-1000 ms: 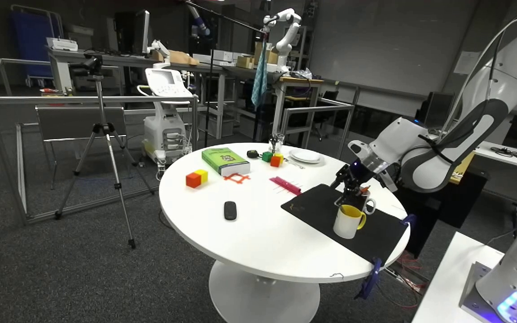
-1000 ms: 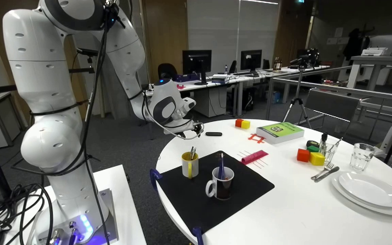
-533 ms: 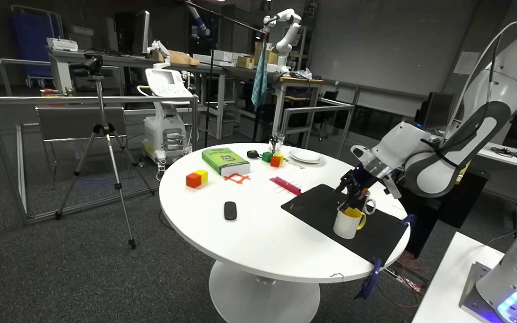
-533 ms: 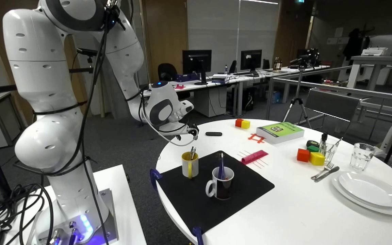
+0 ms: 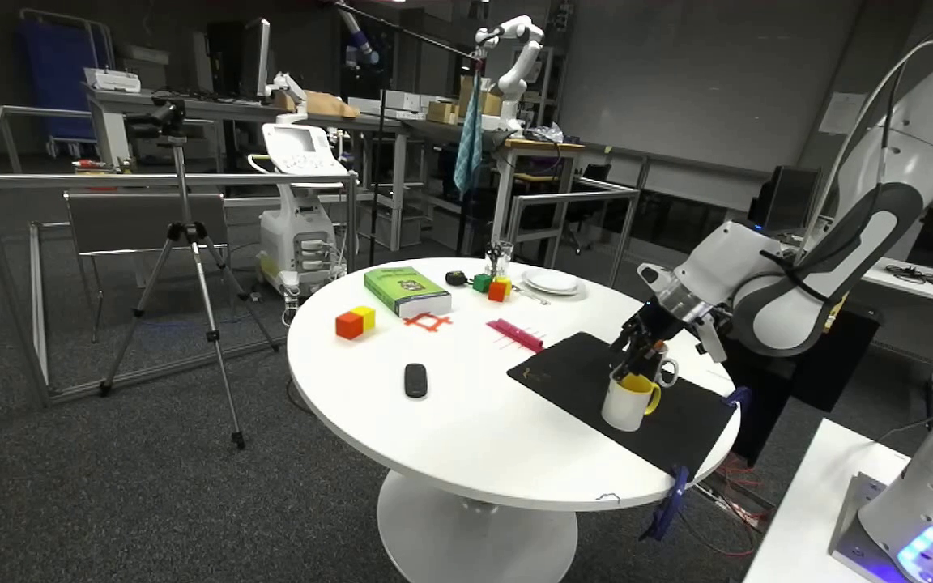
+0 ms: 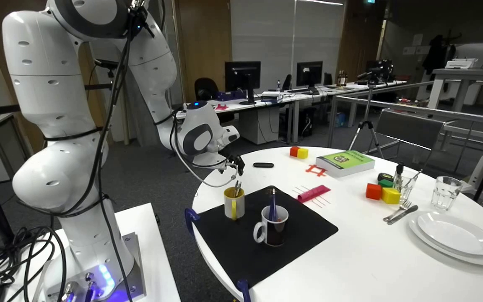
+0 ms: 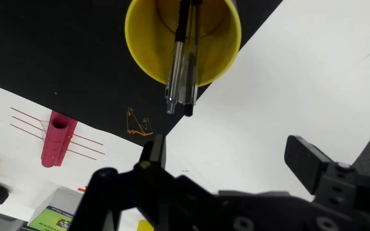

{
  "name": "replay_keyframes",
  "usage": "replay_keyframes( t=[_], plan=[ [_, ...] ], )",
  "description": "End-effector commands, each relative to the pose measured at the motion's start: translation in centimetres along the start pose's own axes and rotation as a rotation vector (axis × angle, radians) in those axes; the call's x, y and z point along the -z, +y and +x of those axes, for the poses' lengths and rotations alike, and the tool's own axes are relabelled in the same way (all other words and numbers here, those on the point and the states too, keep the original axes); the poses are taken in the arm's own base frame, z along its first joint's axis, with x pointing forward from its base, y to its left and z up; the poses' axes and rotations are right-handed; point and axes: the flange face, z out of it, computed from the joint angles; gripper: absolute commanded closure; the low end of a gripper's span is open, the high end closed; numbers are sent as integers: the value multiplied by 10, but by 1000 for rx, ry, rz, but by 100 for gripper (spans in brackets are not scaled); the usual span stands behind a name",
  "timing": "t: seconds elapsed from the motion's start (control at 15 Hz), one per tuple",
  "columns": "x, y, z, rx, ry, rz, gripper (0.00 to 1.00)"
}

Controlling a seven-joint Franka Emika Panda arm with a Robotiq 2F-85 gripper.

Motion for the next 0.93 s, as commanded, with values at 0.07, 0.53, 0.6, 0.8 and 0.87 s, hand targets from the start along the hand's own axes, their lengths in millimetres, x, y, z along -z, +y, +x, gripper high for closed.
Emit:
replay_keyframes(
  t=[0.07, 0.53, 0.6, 0.8, 0.87],
  plan=[
    [-2, -5, -9, -36, -2, 12, 0],
    [-9, 5, -19, -55, -18, 29, 0],
    [-11, 7, -20, -61, -20, 33, 0],
    [-15, 13, -23, -74, -19, 49, 0],
    [-16, 15, -24, -76, -19, 56, 0]
  ],
)
